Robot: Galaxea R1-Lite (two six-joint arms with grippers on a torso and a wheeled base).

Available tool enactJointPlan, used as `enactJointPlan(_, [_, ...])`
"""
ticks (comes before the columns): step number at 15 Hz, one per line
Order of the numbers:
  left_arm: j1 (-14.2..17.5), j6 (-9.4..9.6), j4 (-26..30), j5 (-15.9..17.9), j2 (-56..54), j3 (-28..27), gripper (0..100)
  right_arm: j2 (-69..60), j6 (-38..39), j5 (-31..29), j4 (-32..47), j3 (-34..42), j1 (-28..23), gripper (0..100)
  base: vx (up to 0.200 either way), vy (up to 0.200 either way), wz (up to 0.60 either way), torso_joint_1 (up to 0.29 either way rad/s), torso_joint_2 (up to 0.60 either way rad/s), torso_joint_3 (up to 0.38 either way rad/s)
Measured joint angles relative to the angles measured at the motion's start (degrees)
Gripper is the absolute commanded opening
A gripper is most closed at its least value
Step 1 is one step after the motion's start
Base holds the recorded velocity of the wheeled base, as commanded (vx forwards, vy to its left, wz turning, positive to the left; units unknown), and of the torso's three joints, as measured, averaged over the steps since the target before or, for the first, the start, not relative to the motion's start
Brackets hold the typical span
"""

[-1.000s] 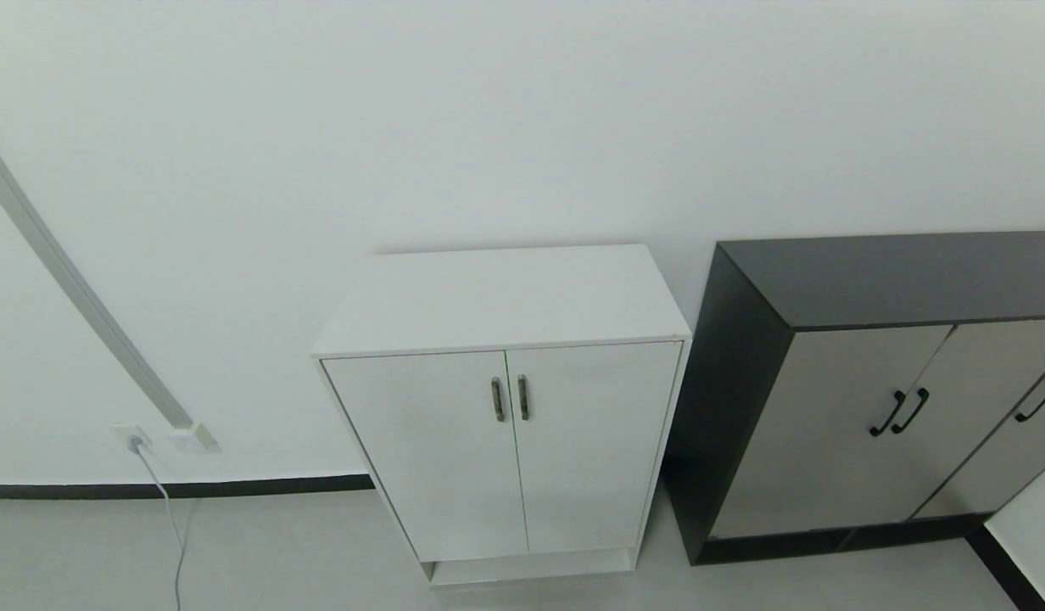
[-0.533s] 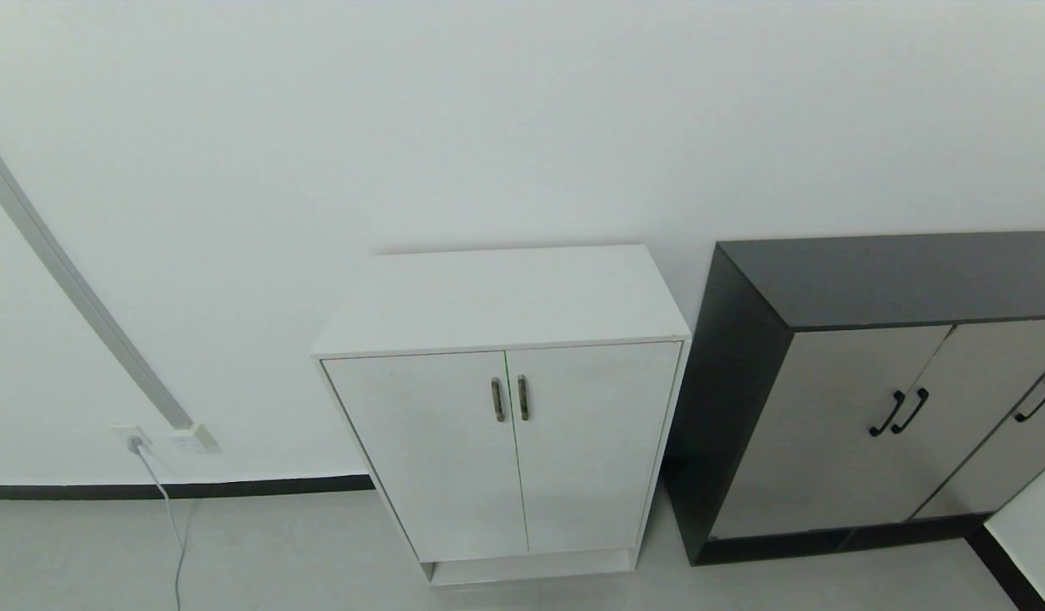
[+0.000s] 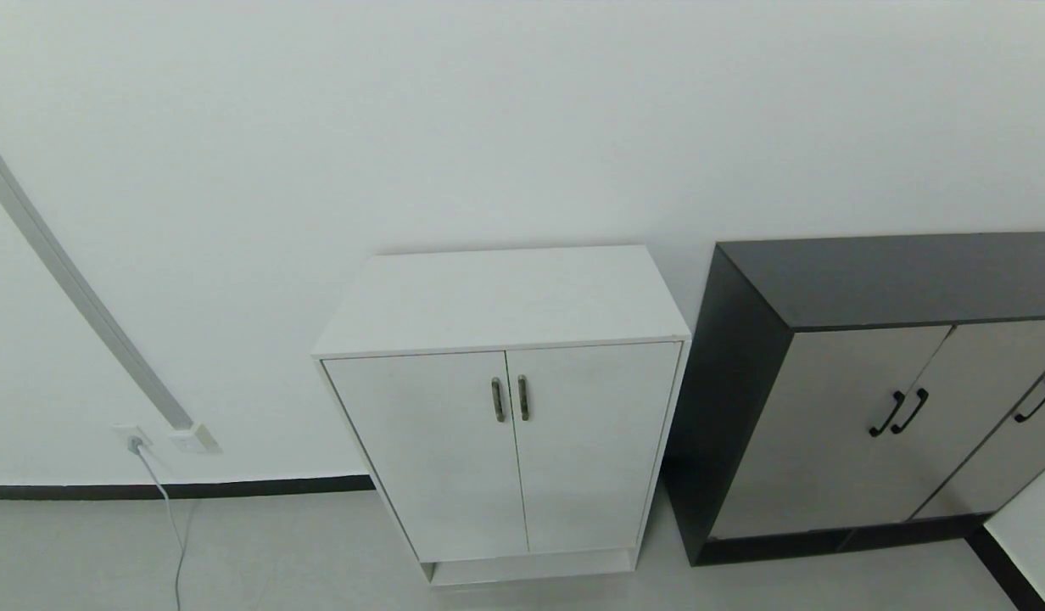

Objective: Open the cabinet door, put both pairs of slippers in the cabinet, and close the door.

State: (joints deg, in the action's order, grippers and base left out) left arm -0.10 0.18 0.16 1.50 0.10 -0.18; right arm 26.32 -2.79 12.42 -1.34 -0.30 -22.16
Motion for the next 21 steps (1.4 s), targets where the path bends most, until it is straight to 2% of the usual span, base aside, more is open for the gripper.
enactJointPlan(2, [0.0,0.0,0.0,0.0,0.0,0.0,0,-1.33,0.04,-4.57,0.22,-0.02,-0.49,0,0.0,0.0,0.0,0.0,0.0,0.0])
enactJointPlan(5, [0.0,0.0,0.0,0.0,0.0,0.0,0,-3.12,1.13,-4.38,0.3,-0.05,1.02,0,0.0,0.0,0.0,0.0,0.0,0.0])
enactJointPlan(7, [0.0,-0.07,0.02,-0.05,0.0,0.0,0,-5.63,1.21,-4.28,0.3,-0.05,5.55,0,0.0,0.0,0.0,0.0,0.0,0.0])
enactJointPlan(9, [0.0,-0.09,0.0,-0.09,0.0,0.0,0,-9.48,1.49,-4.51,0.33,-0.05,12.89,0,0.0,0.0,0.0,0.0,0.0,0.0])
enactJointPlan(11, [0.0,-0.09,-0.05,-0.09,0.0,0.0,0,-13.62,2.11,-5.01,0.33,-0.05,16.85,0,0.0,0.0,0.0,0.0,0.0,0.0])
enactJointPlan(13, [0.0,-0.09,-0.02,-0.11,0.0,0.0,0,-17.2,2.33,-6.4,0.33,-0.05,17.9,0,0.0,0.0,0.0,0.0,0.0,0.0])
enactJointPlan(15, [0.0,-0.05,0.0,-0.11,0.0,0.0,0,-19.46,2.63,-13.08,1.29,0.12,18.03,0,0.0,0.0,0.0,0.0,0.0,0.0])
enactJointPlan(17, [0.0,-0.02,0.0,-0.06,0.0,0.0,0,-20.59,2.69,-11.91,1.48,0.21,18.09,0,0.0,0.0,0.0,0.0,0.0,0.0])
enactJointPlan(21, [0.0,-0.02,-0.02,-0.02,0.0,0.0,0,-23.58,2.44,-10.11,1.58,0.26,22.46,0,0.0,0.0,0.0,0.0,0.0,0.0])
